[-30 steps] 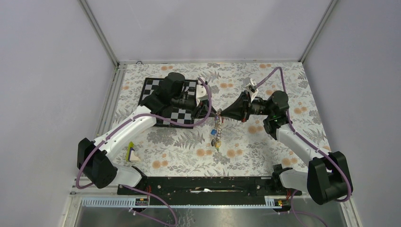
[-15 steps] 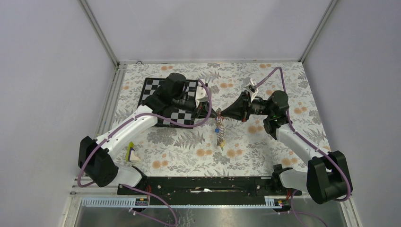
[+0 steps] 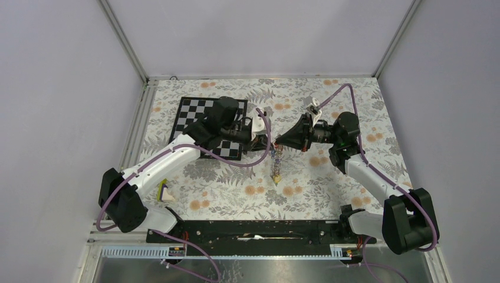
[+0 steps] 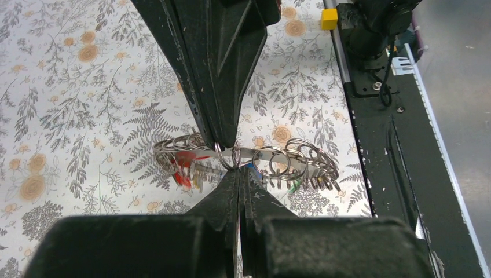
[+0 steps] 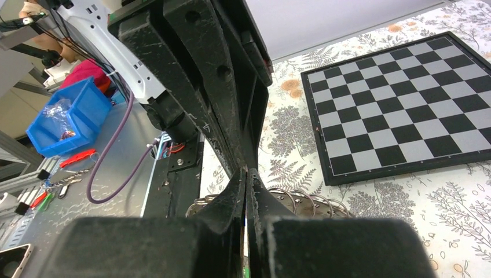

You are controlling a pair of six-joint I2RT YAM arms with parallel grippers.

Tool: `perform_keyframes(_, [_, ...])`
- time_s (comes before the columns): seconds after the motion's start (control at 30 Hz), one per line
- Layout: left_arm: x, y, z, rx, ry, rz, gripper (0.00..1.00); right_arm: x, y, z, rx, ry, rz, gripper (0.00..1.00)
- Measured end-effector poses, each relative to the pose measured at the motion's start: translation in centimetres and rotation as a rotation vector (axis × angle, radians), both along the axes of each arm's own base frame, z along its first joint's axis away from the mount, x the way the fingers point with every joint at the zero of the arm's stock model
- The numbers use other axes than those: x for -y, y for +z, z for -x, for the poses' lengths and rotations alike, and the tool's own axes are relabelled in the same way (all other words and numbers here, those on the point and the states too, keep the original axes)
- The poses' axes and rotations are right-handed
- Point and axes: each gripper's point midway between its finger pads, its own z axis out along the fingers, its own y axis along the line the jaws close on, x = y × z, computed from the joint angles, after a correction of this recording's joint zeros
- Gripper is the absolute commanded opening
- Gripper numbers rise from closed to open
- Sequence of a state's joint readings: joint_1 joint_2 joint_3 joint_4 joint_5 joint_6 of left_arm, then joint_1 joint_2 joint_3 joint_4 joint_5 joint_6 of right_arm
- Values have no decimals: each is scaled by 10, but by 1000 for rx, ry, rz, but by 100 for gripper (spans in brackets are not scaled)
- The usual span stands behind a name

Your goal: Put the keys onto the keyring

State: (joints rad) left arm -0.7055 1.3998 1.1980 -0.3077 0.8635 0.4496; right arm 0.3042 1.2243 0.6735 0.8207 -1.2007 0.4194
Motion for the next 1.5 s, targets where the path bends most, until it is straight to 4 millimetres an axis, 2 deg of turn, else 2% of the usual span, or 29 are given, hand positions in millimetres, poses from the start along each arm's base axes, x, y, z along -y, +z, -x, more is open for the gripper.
perform_keyframes(0.2, [1,-8,-3,26,31,-38,27,1,-6,-4,5,-20,14,0])
perform_keyframes(0.3, [-1,-11,-6,32,46,-55,36,1,-8,-5,13,-21,21,0])
perform_keyframes(0.5, [-3,-14,-8,21,65,-69,41,2,-13,-5,27,-18,31,0])
perform_keyframes(0.73, [-1,-6,-9,-8,78,-48,36,2,-16,-4,40,-14,40,0])
perform_keyframes(1.0, [7,-8,-8,-61,58,-35,19,2,-20,-4,40,-13,47,0])
perform_keyframes(1.2, [8,-12,-9,-82,62,-41,0,2,-21,-3,35,-8,51,0])
perform_keyframes(1.3, [7,-12,-10,-83,65,-41,0,3,-22,-2,46,1,51,1])
perform_keyframes(1.37, [7,-13,-10,-81,63,-44,0,3,-22,-1,56,3,54,9])
perform_keyframes(1.43, [6,-13,-10,-69,61,-58,0,3,-24,-1,67,2,61,25])
perform_keyframes(1.5, [5,-14,-9,-45,58,-89,0,4,-27,-1,81,-1,74,37])
